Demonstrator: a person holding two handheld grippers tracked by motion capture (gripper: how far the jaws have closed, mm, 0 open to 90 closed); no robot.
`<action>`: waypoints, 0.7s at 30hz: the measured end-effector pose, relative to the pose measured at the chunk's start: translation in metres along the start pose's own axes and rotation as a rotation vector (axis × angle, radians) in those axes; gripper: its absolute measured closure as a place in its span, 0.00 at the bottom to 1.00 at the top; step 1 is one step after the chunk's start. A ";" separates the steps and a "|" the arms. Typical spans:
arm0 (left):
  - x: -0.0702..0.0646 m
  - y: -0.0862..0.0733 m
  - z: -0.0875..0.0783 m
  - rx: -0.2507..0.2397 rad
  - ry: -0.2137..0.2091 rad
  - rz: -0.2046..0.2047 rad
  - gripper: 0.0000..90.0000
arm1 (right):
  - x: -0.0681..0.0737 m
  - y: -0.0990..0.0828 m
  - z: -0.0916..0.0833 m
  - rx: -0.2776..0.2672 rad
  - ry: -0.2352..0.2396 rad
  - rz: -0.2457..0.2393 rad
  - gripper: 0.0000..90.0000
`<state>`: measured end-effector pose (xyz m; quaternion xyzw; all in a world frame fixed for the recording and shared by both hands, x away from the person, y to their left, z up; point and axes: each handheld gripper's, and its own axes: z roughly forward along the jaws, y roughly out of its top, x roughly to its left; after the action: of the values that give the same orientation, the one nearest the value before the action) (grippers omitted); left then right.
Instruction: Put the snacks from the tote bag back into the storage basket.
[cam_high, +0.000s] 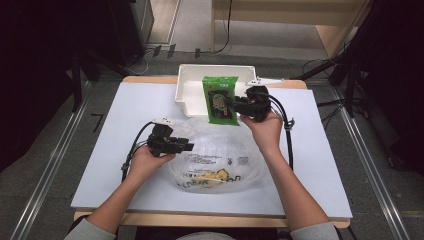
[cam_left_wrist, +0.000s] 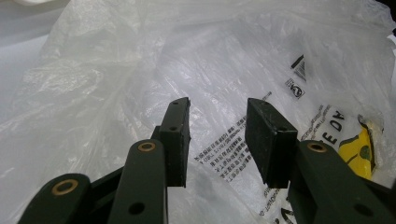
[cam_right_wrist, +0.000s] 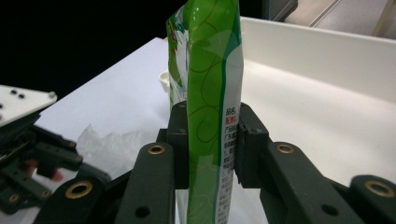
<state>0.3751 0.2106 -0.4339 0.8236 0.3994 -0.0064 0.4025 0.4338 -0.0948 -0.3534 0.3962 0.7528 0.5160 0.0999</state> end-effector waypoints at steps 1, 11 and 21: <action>0.000 0.000 0.000 -0.001 0.000 0.000 0.68 | -0.001 0.002 0.002 -0.007 0.000 -0.003 0.82; 0.001 0.000 -0.001 0.001 -0.008 -0.005 0.68 | -0.013 0.021 0.018 -0.009 -0.032 0.001 0.82; 0.001 0.000 -0.001 0.005 -0.001 0.001 0.68 | -0.023 0.032 0.031 -0.017 -0.072 0.005 0.82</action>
<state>0.3758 0.2120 -0.4340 0.8249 0.3989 -0.0079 0.4005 0.4823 -0.0849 -0.3459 0.4156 0.7432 0.5083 0.1289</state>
